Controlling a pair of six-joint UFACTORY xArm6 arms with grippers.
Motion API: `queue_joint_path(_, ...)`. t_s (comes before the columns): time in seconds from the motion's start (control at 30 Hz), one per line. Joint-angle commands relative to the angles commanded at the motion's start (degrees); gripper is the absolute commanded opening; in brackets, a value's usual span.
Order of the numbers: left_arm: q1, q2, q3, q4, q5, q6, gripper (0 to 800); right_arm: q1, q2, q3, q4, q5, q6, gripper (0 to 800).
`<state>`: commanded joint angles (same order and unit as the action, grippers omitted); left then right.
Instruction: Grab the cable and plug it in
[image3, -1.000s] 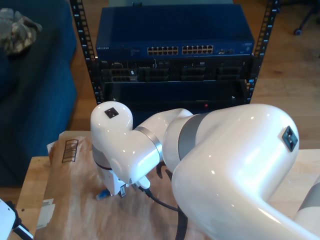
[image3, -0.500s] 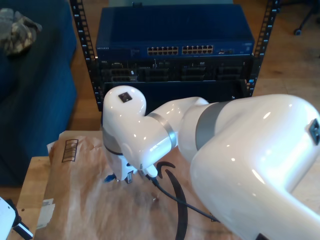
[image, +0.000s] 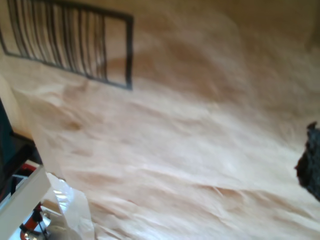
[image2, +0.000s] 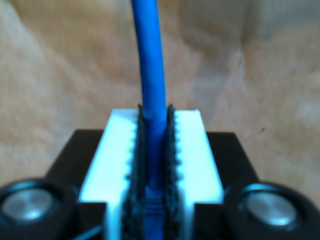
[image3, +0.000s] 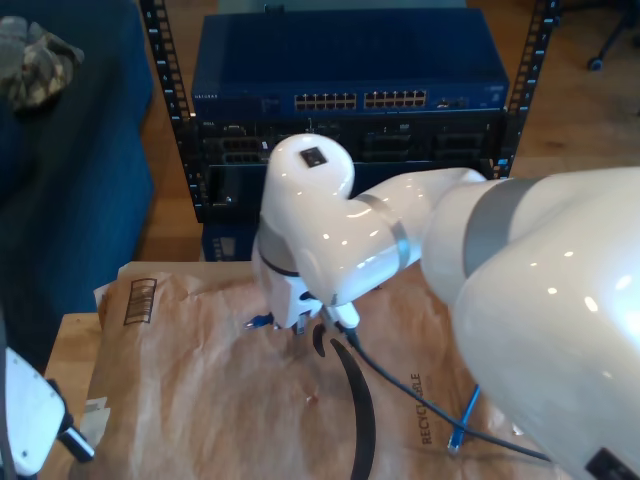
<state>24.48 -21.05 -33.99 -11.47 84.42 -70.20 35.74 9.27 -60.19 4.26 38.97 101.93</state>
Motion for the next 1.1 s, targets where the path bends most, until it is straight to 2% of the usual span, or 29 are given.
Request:
queue_joint_path(0.23, -7.3, 0.18, -2.81, 0.0, 0.0, -4.4, 800, -3.78, -5.36, 4.31, 1.14, 1.41, 0.0, 2)
queue_joint_path(0.67, -17.67, 0.44, -8.0, -3.08, -0.09, -10.37, 800, -7.74, -13.71, 4.84, 7.03, 9.58, 0.0, 2)
queue_joint_path(0.83, -19.78, 2.9, -12.13, -3.69, 0.0, -13.01, 800, -9.58, -16.79, 5.8, 9.14, 11.78, -0.09, 2)
queue_joint_path(1.1, -20.75, 4.48, -18.37, -9.41, 0.0, -13.19, 800, -13.1, -19.96, 5.98, 11.52, 16.26, -0.09, 2)
